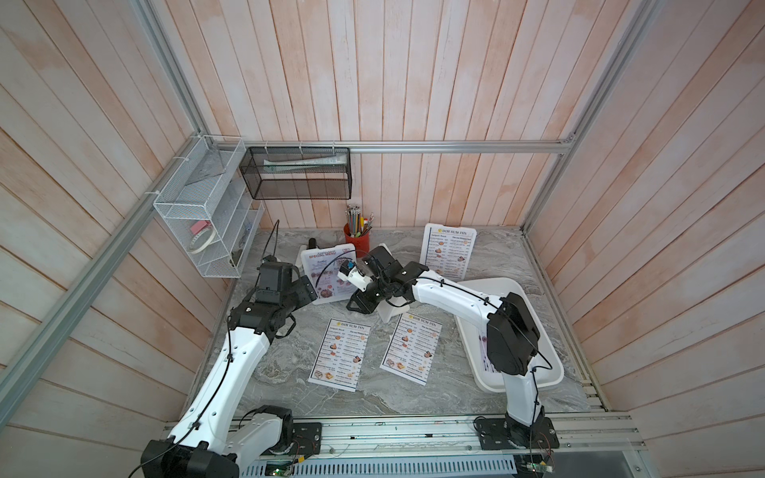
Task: Replace the menus in the menu holders
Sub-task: Place the menu at the center of the board, then pick up the menu from the storage box.
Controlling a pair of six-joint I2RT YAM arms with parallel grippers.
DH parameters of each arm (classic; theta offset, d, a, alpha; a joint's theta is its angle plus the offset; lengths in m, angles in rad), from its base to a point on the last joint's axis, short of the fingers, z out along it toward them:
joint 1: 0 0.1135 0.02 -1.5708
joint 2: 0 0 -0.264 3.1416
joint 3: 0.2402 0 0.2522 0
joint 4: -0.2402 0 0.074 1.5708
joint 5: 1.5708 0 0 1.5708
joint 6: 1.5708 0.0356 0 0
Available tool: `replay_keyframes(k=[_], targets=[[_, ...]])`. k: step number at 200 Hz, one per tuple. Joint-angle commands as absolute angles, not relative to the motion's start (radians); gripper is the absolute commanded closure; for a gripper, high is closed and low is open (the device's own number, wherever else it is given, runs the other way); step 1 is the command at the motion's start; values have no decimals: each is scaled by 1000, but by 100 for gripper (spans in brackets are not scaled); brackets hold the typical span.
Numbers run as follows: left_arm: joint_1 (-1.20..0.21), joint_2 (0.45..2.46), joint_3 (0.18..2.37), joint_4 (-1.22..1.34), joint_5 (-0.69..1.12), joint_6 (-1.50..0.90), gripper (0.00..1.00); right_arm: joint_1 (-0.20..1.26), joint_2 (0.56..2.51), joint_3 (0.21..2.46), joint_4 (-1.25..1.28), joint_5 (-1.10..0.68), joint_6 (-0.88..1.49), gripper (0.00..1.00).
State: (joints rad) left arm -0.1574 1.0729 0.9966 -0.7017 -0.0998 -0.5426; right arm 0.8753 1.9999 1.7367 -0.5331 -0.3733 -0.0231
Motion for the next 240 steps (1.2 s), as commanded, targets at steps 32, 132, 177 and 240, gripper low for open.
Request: replay_keyframes(k=[32, 132, 177, 240], targets=[[-261, 1064, 953, -696, -74, -559, 17, 764, 1745, 1716, -619, -294, 100, 50], [-599, 1210, 940, -595, -104, -634, 21, 412, 1471, 1347, -486, -390, 231, 41], [-709, 1300, 950, -523, -92, -659, 22, 278, 1444, 1237, -386, -410, 321, 40], [-808, 1355, 959, -505, -77, -667, 25, 117, 1370, 1084, -406, -225, 404, 42]])
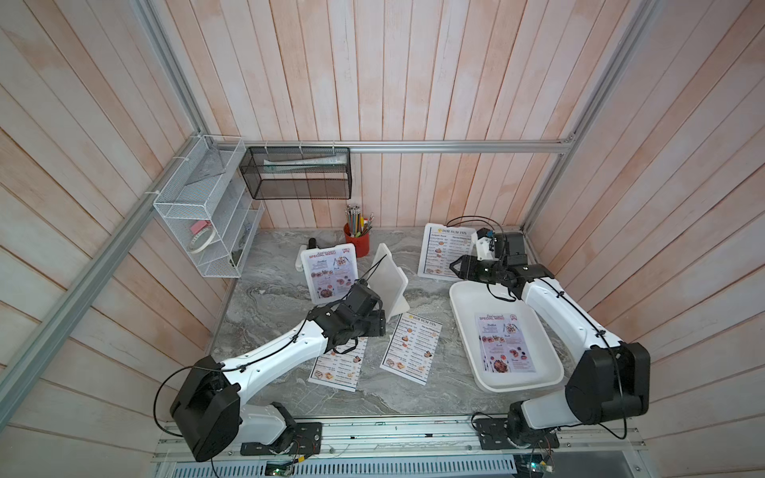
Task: Replace the menus in the menu holders
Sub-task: Pick up the menu from the storage box.
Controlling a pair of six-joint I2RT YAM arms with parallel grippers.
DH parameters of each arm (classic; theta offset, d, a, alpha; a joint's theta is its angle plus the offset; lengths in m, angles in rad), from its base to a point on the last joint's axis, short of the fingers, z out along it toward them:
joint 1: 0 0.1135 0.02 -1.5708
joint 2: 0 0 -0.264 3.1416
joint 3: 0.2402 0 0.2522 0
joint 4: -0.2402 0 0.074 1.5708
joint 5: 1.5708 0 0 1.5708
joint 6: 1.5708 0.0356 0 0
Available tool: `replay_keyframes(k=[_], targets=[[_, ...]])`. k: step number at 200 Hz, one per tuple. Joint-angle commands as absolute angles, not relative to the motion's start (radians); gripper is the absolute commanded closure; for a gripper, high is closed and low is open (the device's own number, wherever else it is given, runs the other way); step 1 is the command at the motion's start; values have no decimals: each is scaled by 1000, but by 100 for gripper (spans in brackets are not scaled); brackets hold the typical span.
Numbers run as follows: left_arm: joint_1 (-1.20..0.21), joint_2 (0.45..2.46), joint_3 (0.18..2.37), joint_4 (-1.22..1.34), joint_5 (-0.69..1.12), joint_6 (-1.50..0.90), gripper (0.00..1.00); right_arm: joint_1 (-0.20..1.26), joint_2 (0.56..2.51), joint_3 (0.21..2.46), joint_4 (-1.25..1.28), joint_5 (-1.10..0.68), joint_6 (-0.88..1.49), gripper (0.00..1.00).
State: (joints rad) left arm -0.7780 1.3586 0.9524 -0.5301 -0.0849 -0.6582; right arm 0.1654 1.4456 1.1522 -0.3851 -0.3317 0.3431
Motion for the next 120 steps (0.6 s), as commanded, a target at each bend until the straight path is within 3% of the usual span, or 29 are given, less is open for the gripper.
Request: replay_keyframes(k=[1, 30, 40, 120], targets=[[-812, 1354, 961, -505, -76, -667, 25, 113, 1367, 1078, -406, -222, 406, 42], [-898, 1364, 974, -521, -74, -678, 24, 26, 1231, 869, -353, -212, 469, 35], [-926, 1372, 974, -526, -74, -688, 24, 1, 1217, 826, -364, -194, 467, 28], [-1097, 1571, 1079, -344, -1, -748, 23, -166, 1336, 704, -346, -12, 483, 16]])
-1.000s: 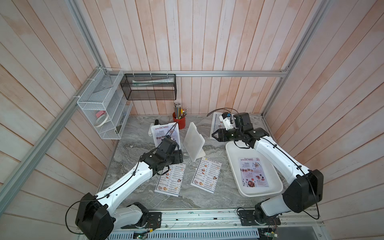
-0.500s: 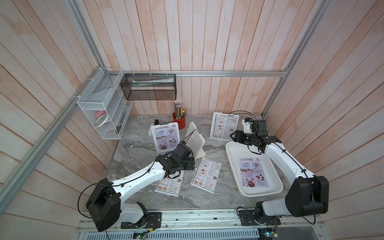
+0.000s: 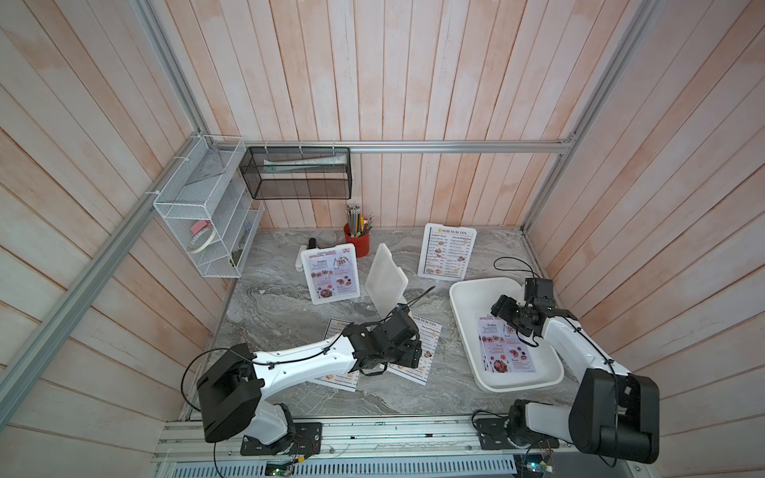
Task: Replace the menus in the menu holders
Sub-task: Pick up the menu from the storage box.
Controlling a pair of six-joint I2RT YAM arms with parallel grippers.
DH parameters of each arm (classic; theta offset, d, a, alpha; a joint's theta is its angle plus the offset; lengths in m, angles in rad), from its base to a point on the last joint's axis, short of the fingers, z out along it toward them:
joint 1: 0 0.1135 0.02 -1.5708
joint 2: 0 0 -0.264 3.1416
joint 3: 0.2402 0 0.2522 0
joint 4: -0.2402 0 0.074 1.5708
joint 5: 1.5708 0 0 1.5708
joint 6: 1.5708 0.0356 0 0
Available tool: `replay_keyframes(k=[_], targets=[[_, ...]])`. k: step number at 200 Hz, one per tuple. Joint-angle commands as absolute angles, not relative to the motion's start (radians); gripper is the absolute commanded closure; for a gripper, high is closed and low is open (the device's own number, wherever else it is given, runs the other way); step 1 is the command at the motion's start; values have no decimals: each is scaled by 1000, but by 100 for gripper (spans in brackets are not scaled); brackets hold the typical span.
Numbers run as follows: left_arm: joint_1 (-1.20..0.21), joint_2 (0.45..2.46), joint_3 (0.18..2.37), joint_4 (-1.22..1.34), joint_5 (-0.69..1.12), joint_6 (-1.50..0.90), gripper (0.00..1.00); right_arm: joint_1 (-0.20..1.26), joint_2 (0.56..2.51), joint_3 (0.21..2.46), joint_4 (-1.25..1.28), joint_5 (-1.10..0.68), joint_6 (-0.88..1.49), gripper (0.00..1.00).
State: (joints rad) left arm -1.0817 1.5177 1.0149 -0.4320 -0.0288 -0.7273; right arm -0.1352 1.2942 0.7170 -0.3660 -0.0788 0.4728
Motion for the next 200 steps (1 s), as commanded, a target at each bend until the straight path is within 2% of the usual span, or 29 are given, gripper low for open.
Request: replay_keyframes(k=[1, 63, 92, 142, 166, 200], targets=[[-1098, 1575, 1081, -343, 0, -749, 24, -168, 1337, 702, -345, -12, 483, 16], [-1117, 1726, 1204, -280, 35, -724, 23, -242, 1460, 656, -298, -75, 457, 14], [-1117, 1774, 1230, -256, 49, -724, 23, -240, 1478, 642, -301, -215, 452, 14], [-1117, 1854, 1307, -225, 92, -724, 23, -237, 1392, 647, -302, -410, 501, 16], [-1117, 1882, 1342, -225, 100, -715, 24, -240, 1372, 696, -351, -391, 476, 16], [-1117, 1905, 1361, -216, 119, -723, 28, -261, 1383, 732, -408, -245, 403, 16]])
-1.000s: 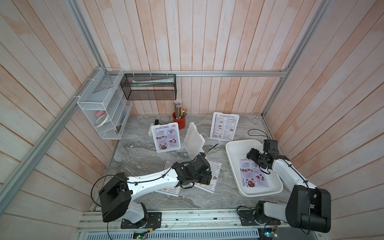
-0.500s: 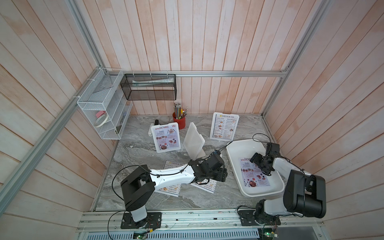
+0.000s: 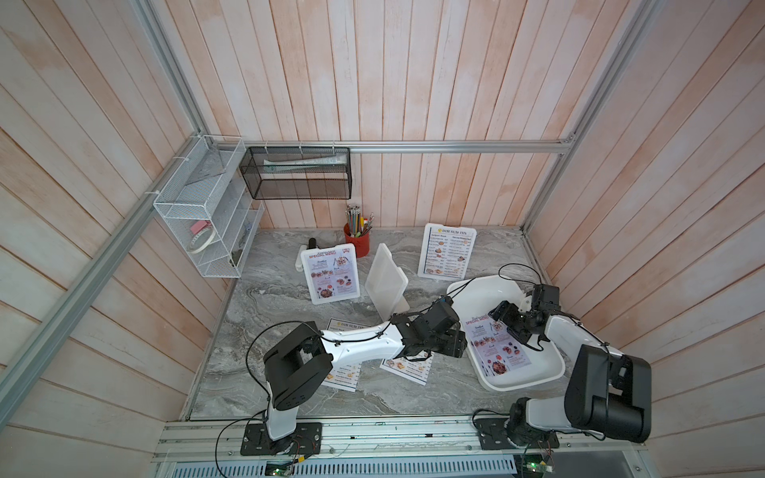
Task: Replace the menus in the menu holders
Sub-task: Pick up the menu from the storage box.
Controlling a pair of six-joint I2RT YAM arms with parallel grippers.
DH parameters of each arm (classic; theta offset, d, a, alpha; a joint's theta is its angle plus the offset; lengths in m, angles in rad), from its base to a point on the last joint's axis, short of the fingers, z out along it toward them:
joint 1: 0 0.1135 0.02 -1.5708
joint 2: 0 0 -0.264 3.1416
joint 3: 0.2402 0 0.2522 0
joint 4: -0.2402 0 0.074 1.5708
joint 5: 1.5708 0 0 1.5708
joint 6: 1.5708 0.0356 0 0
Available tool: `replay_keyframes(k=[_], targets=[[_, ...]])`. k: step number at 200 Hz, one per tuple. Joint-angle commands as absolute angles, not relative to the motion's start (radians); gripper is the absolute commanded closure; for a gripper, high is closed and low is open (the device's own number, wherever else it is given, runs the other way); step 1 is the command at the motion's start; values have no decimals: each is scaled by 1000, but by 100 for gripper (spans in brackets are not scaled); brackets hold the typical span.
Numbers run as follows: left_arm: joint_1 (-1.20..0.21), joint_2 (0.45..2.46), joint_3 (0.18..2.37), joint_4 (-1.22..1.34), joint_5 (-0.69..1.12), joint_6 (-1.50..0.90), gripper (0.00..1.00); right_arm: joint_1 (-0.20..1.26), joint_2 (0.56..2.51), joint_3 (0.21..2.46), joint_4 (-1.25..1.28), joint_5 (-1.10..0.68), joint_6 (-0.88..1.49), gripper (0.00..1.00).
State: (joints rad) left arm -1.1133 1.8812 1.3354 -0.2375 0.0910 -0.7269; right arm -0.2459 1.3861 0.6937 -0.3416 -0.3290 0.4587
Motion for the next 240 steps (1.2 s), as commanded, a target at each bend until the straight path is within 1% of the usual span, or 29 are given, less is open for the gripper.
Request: replay_keyframes(k=[1, 15, 36, 55, 75, 122, 174, 218, 231, 240], targets=[[-1117, 1906, 1361, -216, 120, -724, 29, -262, 1384, 733, -410, -242, 401, 16], [-1117, 1916, 1361, -209, 128, -729, 32, -261, 1397, 736, -411, -178, 392, 16], [-1117, 1931, 1365, -198, 136, -737, 37, -262, 1434, 722, -395, -145, 392, 16], [-1116, 1944, 1369, -185, 148, -741, 41, -262, 1452, 696, -390, -168, 389, 17], [-1117, 1962, 1388, -189, 152, -735, 43, -259, 1411, 660, -386, -227, 402, 18], [-1108, 2020, 1451, -180, 169, -727, 44, -256, 1345, 619, -411, -339, 432, 25], [-1080, 2049, 1488, -170, 179, -726, 44, -230, 1334, 599, -391, -423, 477, 31], [-1062, 2069, 1511, -170, 178, -718, 49, -214, 1338, 592, -374, -462, 498, 34], [-1062, 2073, 1516, -177, 178, -716, 50, -210, 1333, 614, -393, -419, 493, 34], [-1063, 2067, 1513, -180, 177, -718, 50, -211, 1323, 639, -411, -362, 483, 30]])
